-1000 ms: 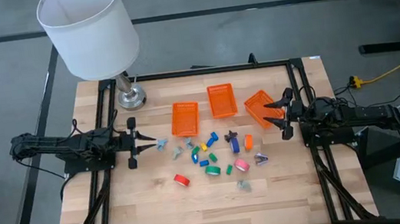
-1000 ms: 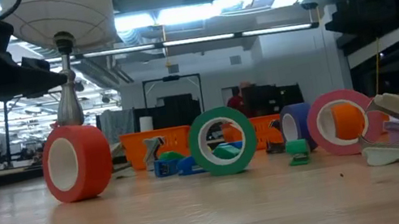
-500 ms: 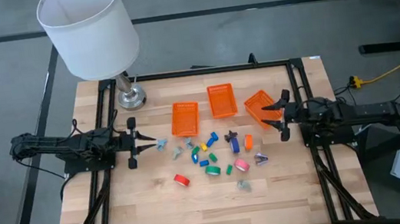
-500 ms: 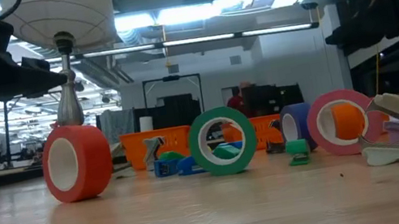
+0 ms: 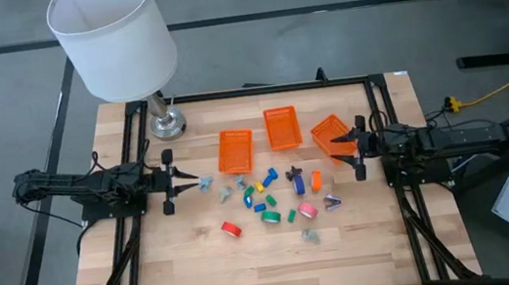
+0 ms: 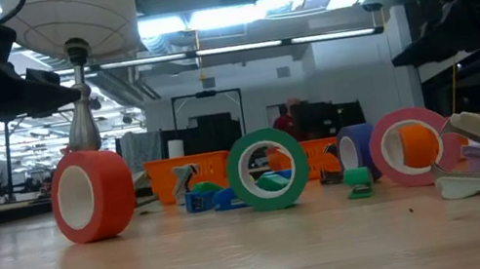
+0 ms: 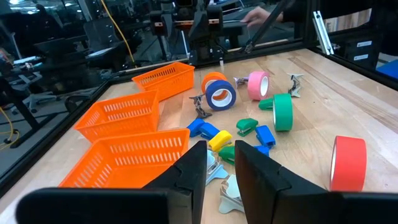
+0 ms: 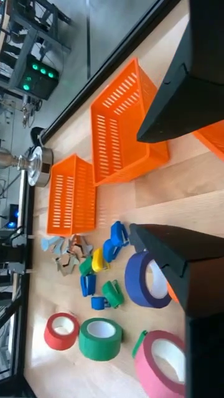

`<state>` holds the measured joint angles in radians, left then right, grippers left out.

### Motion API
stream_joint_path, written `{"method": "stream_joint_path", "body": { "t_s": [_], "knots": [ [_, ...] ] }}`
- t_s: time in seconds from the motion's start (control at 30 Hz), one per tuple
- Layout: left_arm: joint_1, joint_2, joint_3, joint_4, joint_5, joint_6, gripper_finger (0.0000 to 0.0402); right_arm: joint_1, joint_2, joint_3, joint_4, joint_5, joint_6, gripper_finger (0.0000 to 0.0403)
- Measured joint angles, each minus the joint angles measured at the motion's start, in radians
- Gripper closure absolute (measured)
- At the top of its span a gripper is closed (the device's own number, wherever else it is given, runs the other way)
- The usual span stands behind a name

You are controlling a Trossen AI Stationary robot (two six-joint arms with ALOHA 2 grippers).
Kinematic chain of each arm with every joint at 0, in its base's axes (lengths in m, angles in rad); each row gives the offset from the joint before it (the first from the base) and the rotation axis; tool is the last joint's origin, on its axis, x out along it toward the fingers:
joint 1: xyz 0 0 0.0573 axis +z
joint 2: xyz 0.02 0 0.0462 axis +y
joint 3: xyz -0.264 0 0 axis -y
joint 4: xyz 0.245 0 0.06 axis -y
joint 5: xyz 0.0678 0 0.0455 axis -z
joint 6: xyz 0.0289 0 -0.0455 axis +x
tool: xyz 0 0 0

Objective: Pick and place Stapler, Stapler remover, tape
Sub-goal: Put the pink adhesive tape into the middle orange bin

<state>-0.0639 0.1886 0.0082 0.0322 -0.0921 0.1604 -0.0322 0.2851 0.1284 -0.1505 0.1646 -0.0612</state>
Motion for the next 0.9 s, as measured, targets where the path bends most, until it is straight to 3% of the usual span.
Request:
{"method": "stream_joint_path", "body": {
  "t_s": [0.4,0.67,0.9],
  "knots": [
    [0.0,0.0,0.0,0.0,0.0,0.0,0.0322,0.008,0.048,0.001,-0.015,0.0,0.0,0.0173],
    [0.0,0.0,0.0,0.0,0.0,0.0,0.0324,0.008,0.212,0.012,-0.025,0.0,0.0,0.0173],
    [0.0,0.0,0.0,0.0,0.0,0.0,0.0324,0.029,0.404,0.169,-0.124,0.0,0.0,0.0173]
  ]
}}
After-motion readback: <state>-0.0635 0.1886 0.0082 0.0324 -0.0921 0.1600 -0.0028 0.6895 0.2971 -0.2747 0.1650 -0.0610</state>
